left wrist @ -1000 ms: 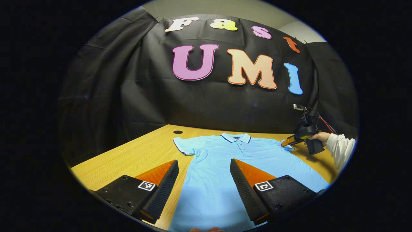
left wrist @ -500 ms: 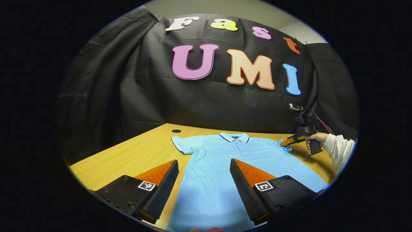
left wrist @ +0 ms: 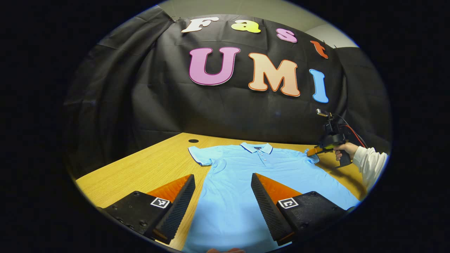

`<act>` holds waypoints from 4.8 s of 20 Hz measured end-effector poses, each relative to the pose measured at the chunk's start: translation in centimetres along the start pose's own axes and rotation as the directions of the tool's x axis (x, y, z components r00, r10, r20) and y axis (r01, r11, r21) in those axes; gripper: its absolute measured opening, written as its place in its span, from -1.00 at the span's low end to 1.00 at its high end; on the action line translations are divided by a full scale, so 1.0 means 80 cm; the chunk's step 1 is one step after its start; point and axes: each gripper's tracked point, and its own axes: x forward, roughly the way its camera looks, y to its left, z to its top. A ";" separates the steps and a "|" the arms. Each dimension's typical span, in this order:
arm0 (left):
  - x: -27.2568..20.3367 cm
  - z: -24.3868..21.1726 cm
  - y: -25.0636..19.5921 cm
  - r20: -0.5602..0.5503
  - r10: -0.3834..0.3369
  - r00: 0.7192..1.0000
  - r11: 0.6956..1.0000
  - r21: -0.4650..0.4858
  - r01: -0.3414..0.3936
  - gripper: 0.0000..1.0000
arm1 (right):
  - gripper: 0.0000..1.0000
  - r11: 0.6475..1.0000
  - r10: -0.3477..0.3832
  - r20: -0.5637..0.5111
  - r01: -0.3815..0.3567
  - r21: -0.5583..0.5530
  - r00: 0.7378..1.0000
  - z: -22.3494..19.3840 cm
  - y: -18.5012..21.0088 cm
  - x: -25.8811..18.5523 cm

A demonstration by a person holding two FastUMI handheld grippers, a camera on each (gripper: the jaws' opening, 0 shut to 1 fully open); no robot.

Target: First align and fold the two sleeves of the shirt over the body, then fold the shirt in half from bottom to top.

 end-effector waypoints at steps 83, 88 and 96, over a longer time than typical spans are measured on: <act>0.332 -0.028 0.089 -0.458 -0.167 0.873 0.985 -0.049 0.163 -1.00 | 0.95 0.921 0.377 0.113 -0.385 0.063 0.919 -0.137 0.121 -0.326; 0.335 0.034 0.033 -0.376 -0.226 0.898 0.972 -0.025 0.234 -1.00 | 0.95 0.924 0.369 0.114 -0.377 0.059 0.922 -0.141 0.117 -0.328; 0.309 0.045 -0.127 -0.379 -0.405 0.832 0.882 0.078 0.465 -1.00 | 0.95 0.927 0.358 0.112 -0.368 0.078 0.927 -0.149 0.111 -0.331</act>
